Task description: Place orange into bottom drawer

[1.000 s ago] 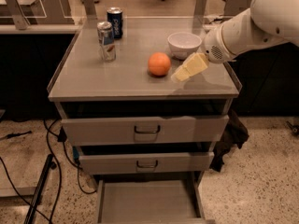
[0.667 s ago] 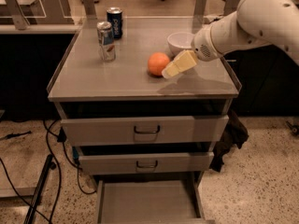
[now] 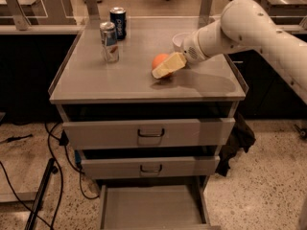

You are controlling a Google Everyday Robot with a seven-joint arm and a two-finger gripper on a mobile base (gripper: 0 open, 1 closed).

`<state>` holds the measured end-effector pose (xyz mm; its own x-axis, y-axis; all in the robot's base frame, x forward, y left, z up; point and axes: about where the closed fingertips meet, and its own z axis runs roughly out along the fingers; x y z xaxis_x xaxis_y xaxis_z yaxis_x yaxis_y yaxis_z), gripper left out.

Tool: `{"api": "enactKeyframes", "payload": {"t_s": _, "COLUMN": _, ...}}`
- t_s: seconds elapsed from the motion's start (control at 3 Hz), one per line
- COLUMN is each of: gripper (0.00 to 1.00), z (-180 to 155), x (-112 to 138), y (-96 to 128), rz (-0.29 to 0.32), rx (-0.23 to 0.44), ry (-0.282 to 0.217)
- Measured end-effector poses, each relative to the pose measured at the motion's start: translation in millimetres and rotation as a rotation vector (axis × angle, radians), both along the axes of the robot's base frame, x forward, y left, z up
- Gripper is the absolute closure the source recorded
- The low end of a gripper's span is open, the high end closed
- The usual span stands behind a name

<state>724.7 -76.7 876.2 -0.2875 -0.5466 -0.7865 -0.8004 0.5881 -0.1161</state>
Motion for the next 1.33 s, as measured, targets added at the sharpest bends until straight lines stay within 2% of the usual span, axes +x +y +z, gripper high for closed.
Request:
{"api": "enactKeyframes", "payload": {"t_s": 0.67, "gripper": 0.0, "z": -16, "x": 8, "y": 30, "rz": 0.04, "rx": 0.051, "ry": 0.047}}
{"api": "enactKeyframes", "payload": {"t_s": 1.33, "gripper": 0.0, "z": -12, "x": -5, "y": 41, "rz": 0.071, "rx": 0.046, "ry": 0.055}}
